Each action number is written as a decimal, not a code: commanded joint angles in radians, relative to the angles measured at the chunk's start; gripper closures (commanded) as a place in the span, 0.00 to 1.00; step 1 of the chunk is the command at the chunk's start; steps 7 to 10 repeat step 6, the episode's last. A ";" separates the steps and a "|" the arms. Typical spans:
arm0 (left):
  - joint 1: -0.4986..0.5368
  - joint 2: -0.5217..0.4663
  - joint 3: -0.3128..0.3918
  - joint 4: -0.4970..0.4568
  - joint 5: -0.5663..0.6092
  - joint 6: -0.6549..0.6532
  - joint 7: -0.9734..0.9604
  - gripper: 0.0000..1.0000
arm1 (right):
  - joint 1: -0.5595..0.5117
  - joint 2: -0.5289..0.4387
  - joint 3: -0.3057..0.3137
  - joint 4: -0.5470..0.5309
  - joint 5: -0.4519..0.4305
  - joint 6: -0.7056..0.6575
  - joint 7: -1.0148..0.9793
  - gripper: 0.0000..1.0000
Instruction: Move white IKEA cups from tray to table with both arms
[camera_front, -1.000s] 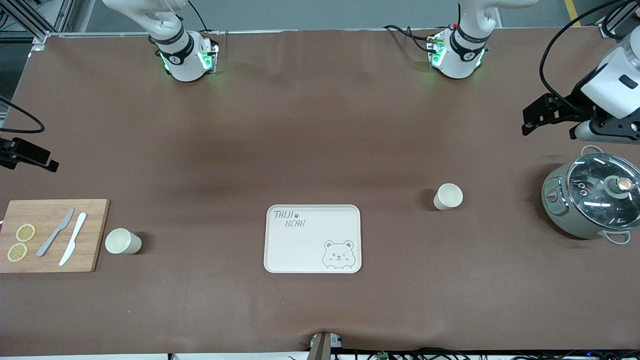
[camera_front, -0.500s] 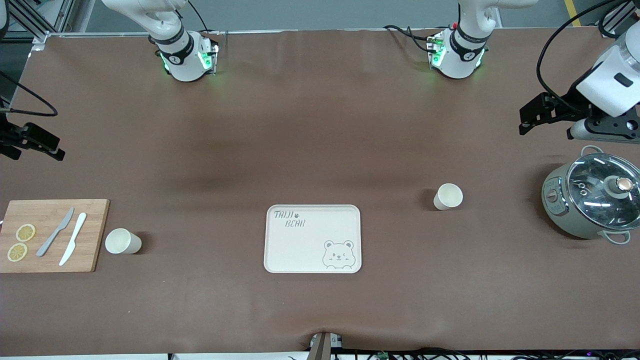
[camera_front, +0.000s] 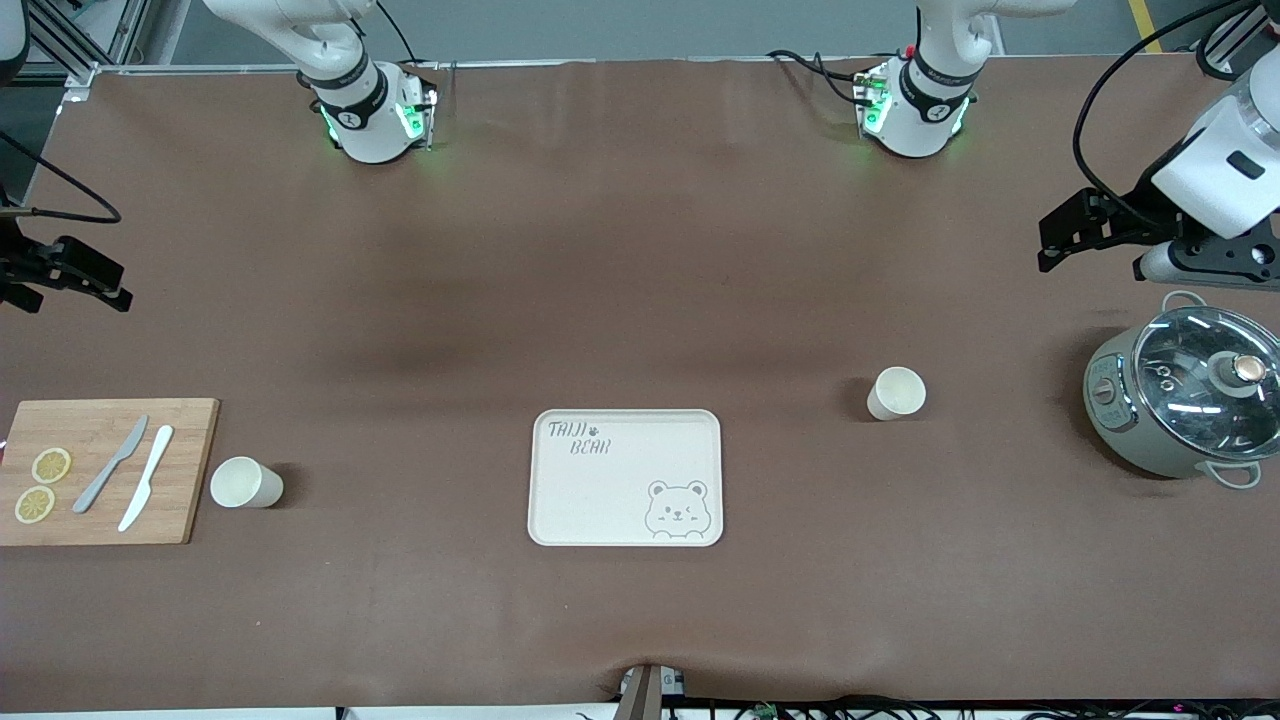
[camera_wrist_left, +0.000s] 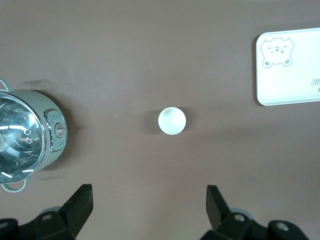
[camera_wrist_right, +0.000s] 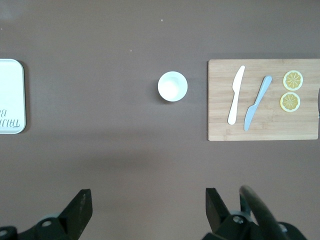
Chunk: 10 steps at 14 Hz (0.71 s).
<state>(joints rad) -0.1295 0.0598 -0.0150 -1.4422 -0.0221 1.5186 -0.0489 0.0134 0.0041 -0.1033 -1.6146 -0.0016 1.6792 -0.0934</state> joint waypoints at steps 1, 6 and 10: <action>0.005 0.002 -0.003 0.002 0.019 0.008 -0.006 0.00 | 0.029 -0.013 -0.001 0.051 -0.018 -0.044 0.030 0.00; 0.001 0.006 -0.003 0.002 0.019 0.008 -0.006 0.00 | 0.031 -0.015 -0.003 0.053 -0.009 -0.081 0.015 0.00; 0.001 0.006 -0.003 0.002 0.019 0.008 -0.006 0.00 | 0.031 -0.015 -0.003 0.053 -0.009 -0.081 0.015 0.00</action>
